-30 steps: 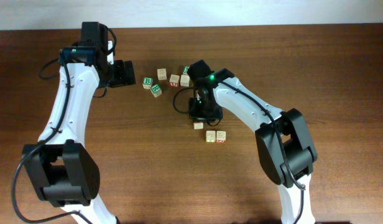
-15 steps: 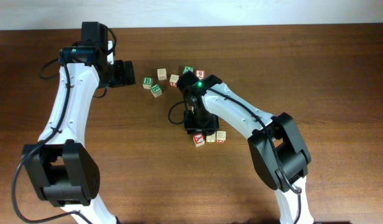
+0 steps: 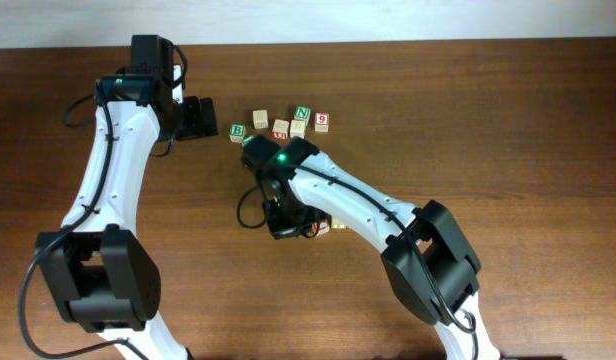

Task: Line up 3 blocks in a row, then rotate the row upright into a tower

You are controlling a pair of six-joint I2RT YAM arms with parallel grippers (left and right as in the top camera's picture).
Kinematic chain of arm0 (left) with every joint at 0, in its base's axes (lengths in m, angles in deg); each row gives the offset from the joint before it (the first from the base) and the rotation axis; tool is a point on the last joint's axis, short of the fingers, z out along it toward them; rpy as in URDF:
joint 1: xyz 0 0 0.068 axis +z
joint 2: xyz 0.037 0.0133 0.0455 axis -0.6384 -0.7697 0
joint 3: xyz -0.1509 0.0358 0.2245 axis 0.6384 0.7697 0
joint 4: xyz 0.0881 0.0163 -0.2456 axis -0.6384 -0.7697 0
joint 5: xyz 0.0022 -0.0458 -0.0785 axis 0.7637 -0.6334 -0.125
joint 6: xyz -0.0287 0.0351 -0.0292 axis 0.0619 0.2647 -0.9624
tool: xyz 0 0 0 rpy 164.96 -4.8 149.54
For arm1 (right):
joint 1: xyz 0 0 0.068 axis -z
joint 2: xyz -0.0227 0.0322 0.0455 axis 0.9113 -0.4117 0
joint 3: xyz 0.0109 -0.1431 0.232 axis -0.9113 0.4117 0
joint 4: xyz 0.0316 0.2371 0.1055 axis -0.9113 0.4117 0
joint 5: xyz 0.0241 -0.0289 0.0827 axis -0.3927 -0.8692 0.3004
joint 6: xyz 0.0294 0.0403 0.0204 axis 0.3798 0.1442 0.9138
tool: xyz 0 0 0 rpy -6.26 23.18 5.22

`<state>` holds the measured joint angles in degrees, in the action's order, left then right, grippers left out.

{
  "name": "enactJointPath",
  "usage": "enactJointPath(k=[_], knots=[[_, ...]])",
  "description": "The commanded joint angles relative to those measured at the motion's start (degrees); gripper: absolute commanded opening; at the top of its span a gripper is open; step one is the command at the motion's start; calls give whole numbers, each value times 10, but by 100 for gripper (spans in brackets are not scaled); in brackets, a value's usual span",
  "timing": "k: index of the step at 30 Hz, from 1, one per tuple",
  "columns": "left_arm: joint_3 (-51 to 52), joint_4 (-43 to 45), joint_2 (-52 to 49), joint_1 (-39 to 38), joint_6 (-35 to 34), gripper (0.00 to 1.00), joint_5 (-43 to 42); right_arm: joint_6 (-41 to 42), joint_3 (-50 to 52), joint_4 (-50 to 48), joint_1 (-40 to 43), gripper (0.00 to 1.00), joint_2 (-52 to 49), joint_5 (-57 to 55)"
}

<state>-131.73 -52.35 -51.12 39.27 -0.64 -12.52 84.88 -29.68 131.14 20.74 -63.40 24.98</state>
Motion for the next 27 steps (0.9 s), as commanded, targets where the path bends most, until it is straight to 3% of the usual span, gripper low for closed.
enactJointPath(k=[1, 15, 27], knots=[[-11, 1, -7, 3, 7, 99, 4, -4, 20, 3, -1, 4, -5, -33], [-11, 1, -7, 3, 7, 99, 4, -4, 51, 0, 2, 4, -12, -125], [-11, 1, -7, 3, 7, 99, 4, -13, 48, -17, 26, 4, -12, -120]])
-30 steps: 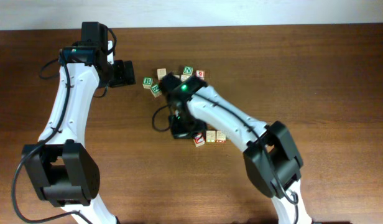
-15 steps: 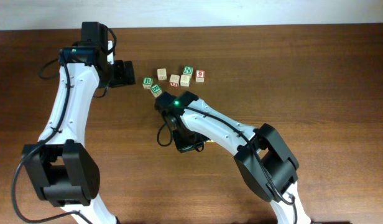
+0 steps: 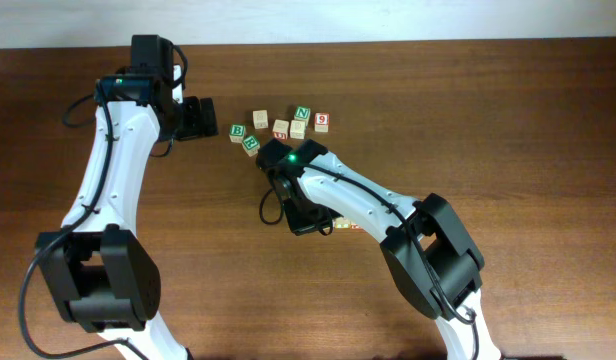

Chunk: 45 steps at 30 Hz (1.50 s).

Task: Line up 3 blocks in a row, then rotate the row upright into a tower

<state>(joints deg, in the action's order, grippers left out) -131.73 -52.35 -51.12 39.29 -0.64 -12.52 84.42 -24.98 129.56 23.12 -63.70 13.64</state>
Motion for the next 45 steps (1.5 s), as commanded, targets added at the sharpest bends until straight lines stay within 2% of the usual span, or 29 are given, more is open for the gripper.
enactJointPath(k=[1, 6, 8, 13, 24, 29, 39, 45], knots=[[-11, 1, -7, 2, 7, 99, 4, -9, -4, 0, 2, 4, -9, -6], [-11, 1, -7, 2, 7, 99, 4, -8, -141, 39, 29, 4, 27, -2], [-11, 1, -7, 2, 7, 99, 4, -8, -157, 46, 52, 4, 27, 18], [-11, 1, -7, 2, 7, 99, 4, 27, -96, 16, 56, 4, 11, 41], [-11, 3, -7, 2, 7, 99, -3, 26, 14, -79, 32, 4, 11, 64], [-11, 3, -7, 2, 7, 99, -3, 27, 32, -98, 32, 4, 10, 62], [-11, 3, -7, 2, 7, 99, -22, 106, 37, -86, 33, 4, 10, 9], [-11, 3, -7, 2, 7, 99, -22, 118, 32, -79, 40, 4, 12, 11]])
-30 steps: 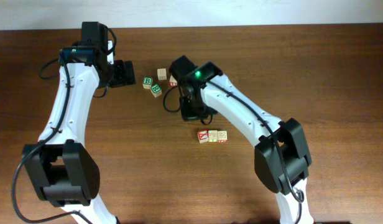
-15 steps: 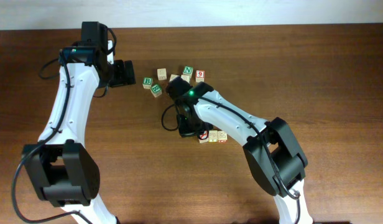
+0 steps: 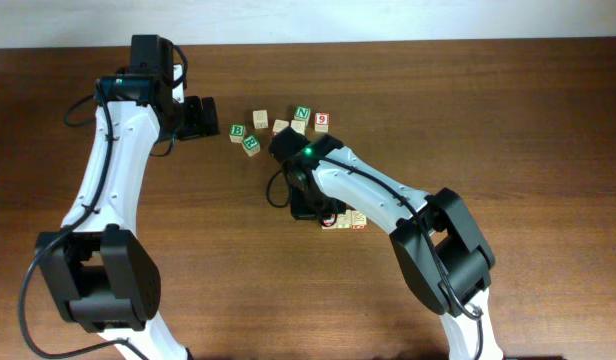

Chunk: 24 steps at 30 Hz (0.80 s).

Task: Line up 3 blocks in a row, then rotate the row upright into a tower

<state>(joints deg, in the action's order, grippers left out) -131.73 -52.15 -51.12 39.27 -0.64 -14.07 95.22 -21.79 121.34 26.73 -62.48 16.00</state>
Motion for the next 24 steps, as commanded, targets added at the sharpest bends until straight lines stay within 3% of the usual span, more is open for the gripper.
enactJointPath(k=[1, 6, 8, 10, 11, 12, 13, 16, 19, 22, 24], knots=[[-11, 1, -7, 2, 7, 99, -7, 5, -12, 10, 4, 4, 3, -13], [-112, -92, 7, 1, 7, 99, -10, -90, -214, 117, 50, 4, 81, 54], [-147, -132, 26, -1, 7, 96, -63, -126, -294, 169, 98, 4, 121, 107], [-147, -153, 42, -2, 7, 75, -119, -150, -314, 207, 151, 4, 163, 141], [-147, -163, 43, -3, 7, 59, -130, -160, -314, 221, 171, 4, 177, 152], [-147, -175, 42, -7, 2, 40, -134, -172, -314, 238, 191, 4, 189, 162], [-147, -190, 42, -15, -6, 1, -133, -193, -314, 271, 224, 4, 206, 177], [-135, -194, 42, -48, -6, 0, -127, -264, -314, 374, 272, 4, 218, 183], [-67, -171, 42, -89, -13, 0, -123, -294, -250, 370, 302, 5, 226, 215], [35, -118, 42, -110, -40, 0, -136, -303, -130, 296, 304, 4, 226, 249], [112, -61, 42, -112, -40, 0, -198, -303, -13, 202, 305, 4, 226, 283]])
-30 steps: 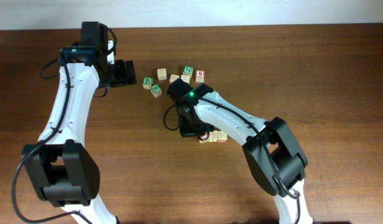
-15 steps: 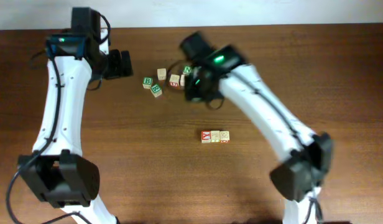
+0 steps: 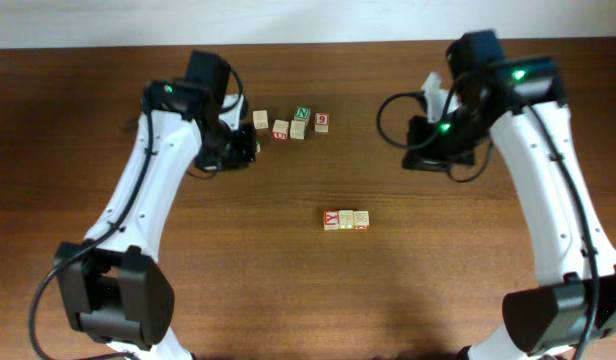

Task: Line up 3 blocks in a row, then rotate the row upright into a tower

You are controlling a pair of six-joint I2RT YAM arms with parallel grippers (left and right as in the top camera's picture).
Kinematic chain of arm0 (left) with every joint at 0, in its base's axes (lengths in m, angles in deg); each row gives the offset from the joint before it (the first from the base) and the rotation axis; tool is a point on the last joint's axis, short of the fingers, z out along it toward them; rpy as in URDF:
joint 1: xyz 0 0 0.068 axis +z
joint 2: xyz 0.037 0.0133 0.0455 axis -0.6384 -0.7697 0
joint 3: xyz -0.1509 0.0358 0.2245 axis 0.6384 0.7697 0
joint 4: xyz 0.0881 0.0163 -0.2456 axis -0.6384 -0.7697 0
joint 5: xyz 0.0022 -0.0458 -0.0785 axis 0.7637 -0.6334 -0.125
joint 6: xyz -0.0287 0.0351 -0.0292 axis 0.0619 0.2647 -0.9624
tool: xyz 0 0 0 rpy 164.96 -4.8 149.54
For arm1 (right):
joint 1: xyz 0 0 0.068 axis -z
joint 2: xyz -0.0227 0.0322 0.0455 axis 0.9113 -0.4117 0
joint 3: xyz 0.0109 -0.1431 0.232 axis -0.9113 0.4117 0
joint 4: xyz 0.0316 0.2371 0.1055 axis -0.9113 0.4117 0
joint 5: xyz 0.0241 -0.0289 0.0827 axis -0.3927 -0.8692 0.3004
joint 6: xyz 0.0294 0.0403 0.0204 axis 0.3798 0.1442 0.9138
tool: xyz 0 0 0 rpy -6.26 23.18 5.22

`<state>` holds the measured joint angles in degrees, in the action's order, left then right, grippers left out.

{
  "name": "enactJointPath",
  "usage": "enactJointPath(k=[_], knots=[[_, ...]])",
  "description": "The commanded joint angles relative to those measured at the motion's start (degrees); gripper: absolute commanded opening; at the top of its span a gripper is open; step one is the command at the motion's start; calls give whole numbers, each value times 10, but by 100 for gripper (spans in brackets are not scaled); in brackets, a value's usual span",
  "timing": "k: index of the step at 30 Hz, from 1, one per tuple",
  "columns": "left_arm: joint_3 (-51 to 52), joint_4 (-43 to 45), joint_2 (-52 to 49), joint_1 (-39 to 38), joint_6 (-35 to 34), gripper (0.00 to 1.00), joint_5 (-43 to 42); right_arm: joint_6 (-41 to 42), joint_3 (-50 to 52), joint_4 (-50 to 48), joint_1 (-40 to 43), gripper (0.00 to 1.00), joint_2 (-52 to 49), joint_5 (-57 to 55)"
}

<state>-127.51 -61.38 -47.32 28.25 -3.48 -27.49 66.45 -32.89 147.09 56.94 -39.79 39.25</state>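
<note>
Three wooden blocks lie in a short row at the table's middle; the left one shows a red letter. A cluster of lettered blocks sits at the back: a plain one, one with red marks, a green N block and a red 9 block. My left gripper hangs just left of and below this cluster, covering whatever lies beneath it; its jaws are not readable. My right gripper is off to the right, away from all blocks, and its jaws are hidden under the wrist.
The brown wooden table fills the view, with a pale wall strip along the back edge. Both arm bases stand at the front edge, left and right.
My right arm has left the table's middle and now stands far right, uncovering the row of three blocks. My left gripper has moved right, over where the two green blocks lay.
My right gripper was low at the table's middle, left of the row, while the left gripper stayed at the back left. It then stood further right twice, with the row showing beside it. Now it is withdrawn, and the left gripper is at the cluster's left end.
</note>
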Motion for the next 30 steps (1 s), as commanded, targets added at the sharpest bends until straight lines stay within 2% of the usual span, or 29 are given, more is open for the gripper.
enactJointPath(k=[1, 4, 8, 10, 15, 19, 30], knots=[[97, 54, 3, -2, -11, 0, -88, -15, 130, -82, 3, 5, -1, 60], [192, 141, 3, -6, -12, 0, -145, -14, 241, -182, 3, 4, -1, 80], [253, 224, 3, -47, -12, 0, -147, -12, 343, -280, 36, 4, -1, 119], [263, 256, -2, -85, -51, 0, -133, -12, 379, -314, 67, 4, -1, 130], [268, 294, -46, -110, -83, 0, -119, -2, 432, -376, 76, 4, -3, 134], [268, 329, -91, -119, -85, 0, -163, 17, 468, -425, 75, 4, -3, 134], [268, 344, -96, -125, -87, 0, -175, 74, 476, -494, 23, 4, -50, 128]])
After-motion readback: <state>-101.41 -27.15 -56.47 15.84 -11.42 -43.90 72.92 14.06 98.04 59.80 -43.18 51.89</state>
